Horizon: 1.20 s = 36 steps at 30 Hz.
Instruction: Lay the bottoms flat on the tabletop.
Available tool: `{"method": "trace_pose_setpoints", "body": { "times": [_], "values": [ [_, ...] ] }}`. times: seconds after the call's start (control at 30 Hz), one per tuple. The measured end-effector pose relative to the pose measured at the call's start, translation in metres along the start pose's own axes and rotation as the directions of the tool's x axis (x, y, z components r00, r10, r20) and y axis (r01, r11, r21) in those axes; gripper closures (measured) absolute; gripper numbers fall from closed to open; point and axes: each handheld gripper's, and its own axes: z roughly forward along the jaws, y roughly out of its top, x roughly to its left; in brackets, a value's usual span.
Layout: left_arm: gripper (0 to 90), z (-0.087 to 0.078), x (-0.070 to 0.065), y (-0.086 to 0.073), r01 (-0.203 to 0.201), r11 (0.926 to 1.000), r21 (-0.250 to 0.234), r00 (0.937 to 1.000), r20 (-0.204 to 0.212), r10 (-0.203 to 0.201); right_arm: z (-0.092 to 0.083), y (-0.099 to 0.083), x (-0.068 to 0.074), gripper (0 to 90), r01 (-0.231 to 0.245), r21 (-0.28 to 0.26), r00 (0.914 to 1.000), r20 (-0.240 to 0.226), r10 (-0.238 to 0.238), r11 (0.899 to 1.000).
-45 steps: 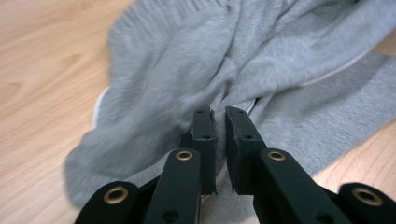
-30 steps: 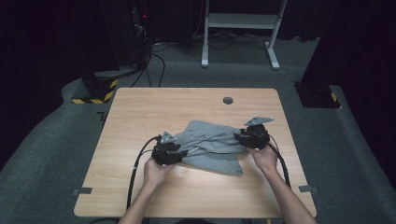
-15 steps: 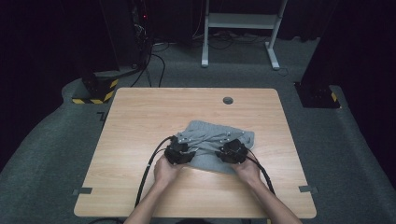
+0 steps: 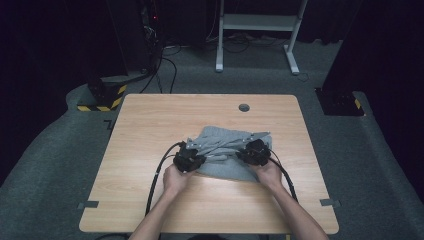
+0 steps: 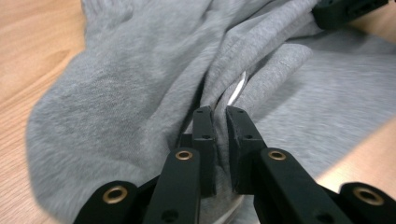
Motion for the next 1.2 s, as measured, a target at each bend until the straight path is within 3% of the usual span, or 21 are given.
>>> {"method": "trace_pose_setpoints", "body": {
  "times": [0.17,0.27,0.4,0.5,0.57,0.63,0.73,0.87,1.0,1.07,1.2],
  "values": [
    [83.9,-0.02,0.007,-0.011,-0.018,0.9997,0.013,0.9998,-0.01,0.019,-0.016,0.0,0.0,79.8,0.004,-0.026,0.9999,0.013,-0.004,1.0],
    [84.0,-0.028,0.014,-0.022,0.0,0.9994,0.034,0.9998,-0.019,0.001,-0.017,-0.006,-0.005,79.9,0.006,-0.011,0.9996,0.027,-0.005,1.0],
    [82.3,-0.033,0.021,-0.032,0.033,0.9981,0.053,0.9992,-0.023,-0.032,-0.013,-0.016,-0.01,79.0,-0.026,0.027,0.9995,0.021,0.025,0.999],
    [74.2,-0.035,0.016,-0.029,0.032,0.9993,0.018,0.9992,-0.025,-0.032,-0.013,-0.019,-0.006,68.7,-0.025,0.007,0.9996,0.013,0.025,1.0],
    [63.7,-0.033,0.011,-0.025,0.033,0.9994,-0.01,0.9994,-0.006,-0.033,-0.015,-0.017,0.001,63.9,-0.014,-0.02,0.9999,0.009,0.014,1.0],
    [52.1,-0.03,0.005,-0.019,0.014,0.9999,-0.009,0.9998,-0.016,-0.014,-0.016,-0.015,0.008,60.5,0.006,-0.033,1.0,0.006,-0.005,0.999],
    [47.4,-0.022,-0.002,-0.012,0.011,0.9997,-0.02,0.9999,-0.009,-0.011,-0.012,-0.01,0.018,57.6,0.032,-0.035,0.9995,0.002,-0.032,0.999],
    [54.0,-0.006,-0.01,-0.006,-0.016,0.9999,0.0,0.9998,-0.01,0.016,-0.002,-0.003,0.026,58.2,0.04,-0.034,0.9992,0.002,-0.04,0.999],
    [73.5,0.002,-0.012,-0.005,-0.033,0.9989,0.033,0.9995,0.001,0.033,0.007,-0.001,0.029,76.8,0.034,-0.019,0.9993,0.017,-0.034,0.999],
    [82.1,-0.005,-0.014,-0.006,-0.061,0.9976,0.031,0.9979,-0.021,0.062,0.008,-0.003,0.029,80.6,0.043,-0.002,0.999,0.013,-0.043,0.999],
    [85.2,-0.032,-0.01,-0.012,-0.084,0.9965,0.006,0.9949,-0.057,0.084,-0.008,-0.01,0.03,81.3,0.063,-0.033,0.9979,0.017,-0.062,0.997]
  ]
}}
